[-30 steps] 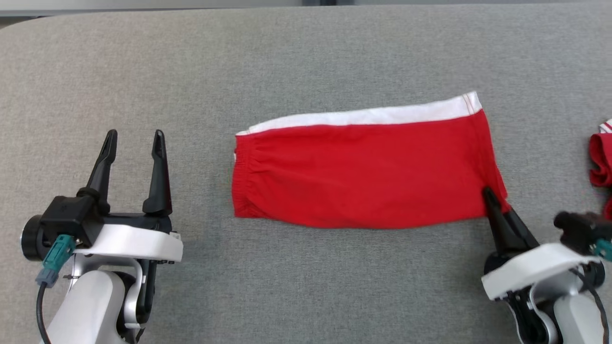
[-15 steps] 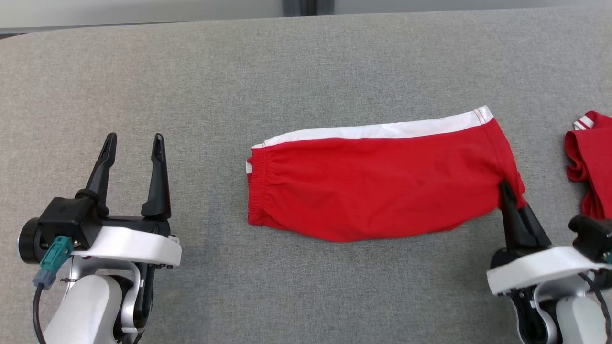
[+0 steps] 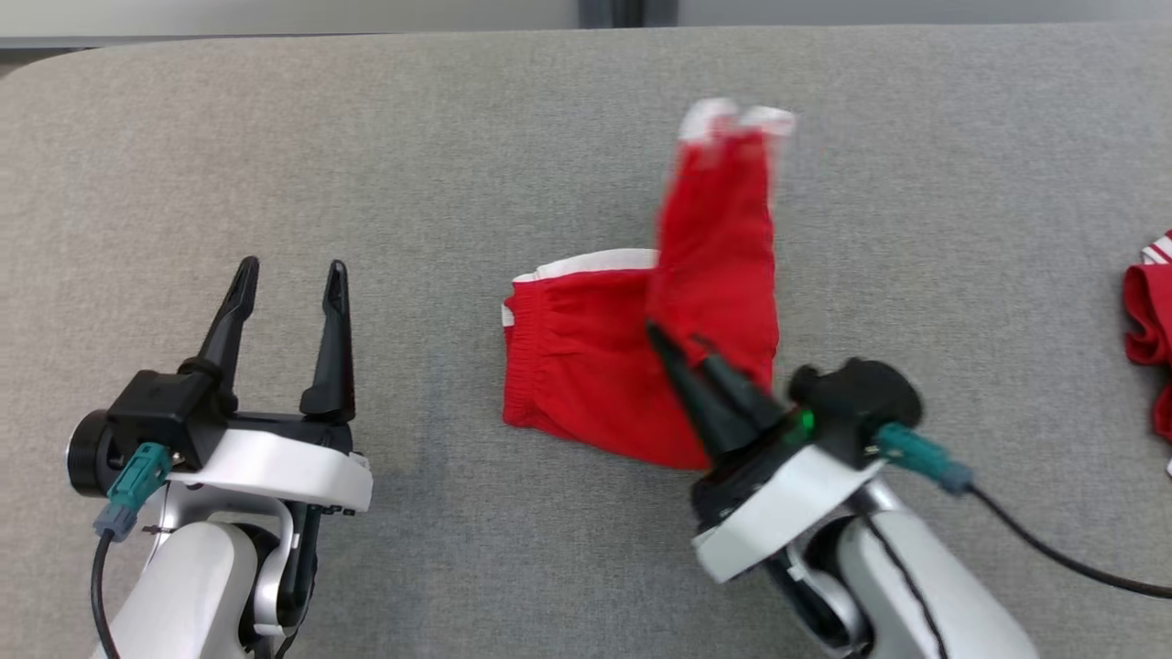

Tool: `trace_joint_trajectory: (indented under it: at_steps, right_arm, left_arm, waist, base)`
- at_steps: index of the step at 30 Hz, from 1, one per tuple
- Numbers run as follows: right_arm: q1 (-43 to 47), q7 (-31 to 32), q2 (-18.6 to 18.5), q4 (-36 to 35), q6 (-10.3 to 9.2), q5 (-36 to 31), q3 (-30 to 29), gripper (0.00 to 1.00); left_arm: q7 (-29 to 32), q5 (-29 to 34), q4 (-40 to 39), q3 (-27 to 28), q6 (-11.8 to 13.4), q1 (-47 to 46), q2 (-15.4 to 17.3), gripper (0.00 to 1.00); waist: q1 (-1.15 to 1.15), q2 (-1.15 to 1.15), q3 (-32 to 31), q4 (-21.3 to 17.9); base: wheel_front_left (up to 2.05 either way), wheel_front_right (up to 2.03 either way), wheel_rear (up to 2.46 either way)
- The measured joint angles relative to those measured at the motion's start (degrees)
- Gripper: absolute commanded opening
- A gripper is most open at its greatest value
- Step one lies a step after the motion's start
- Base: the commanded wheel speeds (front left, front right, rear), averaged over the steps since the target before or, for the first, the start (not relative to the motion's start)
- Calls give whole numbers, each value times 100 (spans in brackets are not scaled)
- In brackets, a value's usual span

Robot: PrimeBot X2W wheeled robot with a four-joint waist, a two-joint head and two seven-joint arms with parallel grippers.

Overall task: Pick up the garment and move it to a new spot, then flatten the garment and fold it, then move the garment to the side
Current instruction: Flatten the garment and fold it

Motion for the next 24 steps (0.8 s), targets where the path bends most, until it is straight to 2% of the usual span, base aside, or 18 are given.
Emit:
trace_joint_trajectory:
  at_steps: [6,12,18,19,20,21,23,24]
  right_arm:
    - [-409,123,11,727,-1,260,967,0]
    - [-717,-49,5,1372,-1,587,1521,0]
    - [-1000,-267,1,1668,-1,742,1972,0]
    - [-1045,-292,1,1702,-1,772,2070,11]
    - [-1091,-316,-2,1740,-1,772,2162,44]
    - [-1127,-383,0,1750,-1,789,2247,44]
    - [-1182,-396,2,1826,-1,792,2424,100]
    - [-1185,-417,0,1846,-1,814,2502,100]
  left_arm:
    - [-1,-37,102,-97,-47,-76,-75,100]
    - [4,-151,215,-157,-148,-162,-146,100]
    - [0,-178,327,-175,-156,-194,-142,100]
    - [0,-183,341,-175,-164,-198,-143,100]
    - [-2,-185,352,-176,-180,-204,-143,100]
    - [-8,-186,365,-176,-180,-207,-142,100]
    - [-21,-201,386,-183,-181,-209,-144,100]
    - [-25,-210,393,-186,-181,-210,-145,100]
  waist:
    - [0,0,75,196]
    - [0,0,173,275]
    - [0,0,227,267]
    - [0,0,227,261]
    - [0,0,227,254]
    - [0,0,226,246]
    - [0,0,213,234]
    - [0,0,205,230]
  base:
    - [0,0,0]
    - [0,0,0]
    - [0,0,0]
    - [0,0,0]
    - [0,0,0]
    - [0,0,0]
    - [0,0,0]
    - [0,0,0]
